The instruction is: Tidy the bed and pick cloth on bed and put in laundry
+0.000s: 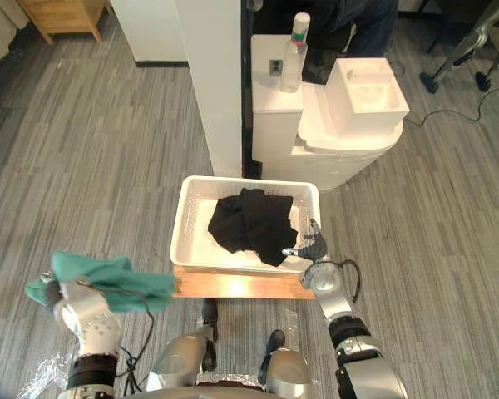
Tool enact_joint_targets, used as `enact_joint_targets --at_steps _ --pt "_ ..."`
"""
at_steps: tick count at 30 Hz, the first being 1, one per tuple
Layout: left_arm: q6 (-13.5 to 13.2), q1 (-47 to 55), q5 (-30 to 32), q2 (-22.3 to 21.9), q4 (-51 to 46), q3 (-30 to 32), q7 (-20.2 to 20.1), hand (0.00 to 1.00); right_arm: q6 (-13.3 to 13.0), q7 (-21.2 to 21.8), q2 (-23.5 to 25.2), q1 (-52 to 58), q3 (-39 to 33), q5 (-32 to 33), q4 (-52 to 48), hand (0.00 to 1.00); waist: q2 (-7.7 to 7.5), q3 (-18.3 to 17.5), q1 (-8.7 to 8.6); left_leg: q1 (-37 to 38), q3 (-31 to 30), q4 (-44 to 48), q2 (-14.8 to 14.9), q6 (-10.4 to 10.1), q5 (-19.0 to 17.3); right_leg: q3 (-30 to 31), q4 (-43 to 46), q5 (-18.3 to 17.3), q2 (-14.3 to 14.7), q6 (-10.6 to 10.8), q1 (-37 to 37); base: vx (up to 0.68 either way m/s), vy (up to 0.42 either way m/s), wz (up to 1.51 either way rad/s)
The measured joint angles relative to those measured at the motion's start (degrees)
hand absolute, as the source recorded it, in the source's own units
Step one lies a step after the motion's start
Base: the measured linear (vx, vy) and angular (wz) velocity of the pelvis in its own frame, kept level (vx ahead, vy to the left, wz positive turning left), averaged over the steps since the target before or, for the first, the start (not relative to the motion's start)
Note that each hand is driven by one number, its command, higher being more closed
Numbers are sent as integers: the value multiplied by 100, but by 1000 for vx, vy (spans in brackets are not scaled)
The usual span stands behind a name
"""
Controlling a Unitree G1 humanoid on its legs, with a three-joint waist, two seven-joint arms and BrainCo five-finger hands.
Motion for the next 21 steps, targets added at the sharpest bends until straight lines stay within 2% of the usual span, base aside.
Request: enact_joint_targets --at_steps 1,2,4,5,6,7,9,11,13,15,16,18,21 --pt "39 -117 130 156 -77 68 115 100 -9 16 1 50 -3 4 -19 0 -6 -40 -16 15 28 -2 17 -22 -35 17 -45 25 20 -11 23 -13 -6 -23" --pt "199 -393 420 478 -127 175 318 100 -37 39 0 235 -34 38 -48 0 -16 -162 -73 32 49 -13 32 -17 -47 22 -145 69 45 -18 72 -1 -11 -20" --pt "550 -731 889 803 -144 245 448 100 -86 102 3 505 -55 140 -46 0 -35 -372 -112 57 141 -26 61 0 -76 110 -239 127 79 -33 87 20 -9 -24" --pt "824 -898 1194 928 -145 264 437 100 -122 115 5 638 -55 161 -46 0 -44 -399 -165 155 193 -27 69 -1 -96 183 -304 154 91 -36 185 33 -4 -21" --pt "1107 -1020 1486 972 -145 227 375 100 -145 117 14 780 -57 167 -50 0 -53 -430 -236 225 225 -28 69 -9 -108 206 -348 166 92 -38 264 25 -2 -19" --pt "1278 -1061 1636 971 -140 171 320 100 -171 116 23 861 -57 167 -49 0 -61 -481 -254 234 255 -28 74 -11 -114 235 -361 171 97 -40 263 11 -2 -22" --pt "1799 -1077 2291 986 -72 -279 -54 100 -201 111 145 1095 -55 166 -53 0 -116 -566 -328 329 388 -29 115 -36 -133 350 -408 204 132 -56 298 23 -11 -30" --pt "2107 -1101 2821 975 96 -791 -399 100 -200 110 224 1237 -19 176 -53 0 -167 -627 -397 360 450 -29 144 -37 -134 448 -410 221 156 -76 294 18 -16 -21" --pt "2238 -1145 3277 909 364 -1355 -751 100 -197 104 256 1328 60 222 -20 0 -197 -643 -436 440 545 -30 169 -29 -128 521 -410 236 176 -87 304 14 -11 -29" --pt "2268 -1152 3732 803 702 -1776 -1071 100 -197 90 345 1395 71 226 17 0 -203 -643 -543 556 638 -31 185 -36 -137 628 -407 236 185 -88 327 -1 -6 -32" --pt "2302 -1161 4109 724 921 -2092 -1324 100 -198 78 388 1504 175 226 25 0 -201 -643 -659 628 715 -31 205 -47 -160 698 -406 233 202 -93 356 13 -5 -27" --pt "2302 -1166 4319 629 1007 -2231 -1458 100 -200 78 401 1584 179 224 76 0 -197 -640 -697 656 775 -31 224 -52 -165 775 -408 237 219 -100 341 19 -6 -26" --pt "2290 -1175 4949 572 1288 -2673 -1693 100 -212 74 392 1786 173 223 191 0 -196 -640 -774 721 819 -31 239 -74 -187 875 -408 238 271 -121 342 25 -8 -21"
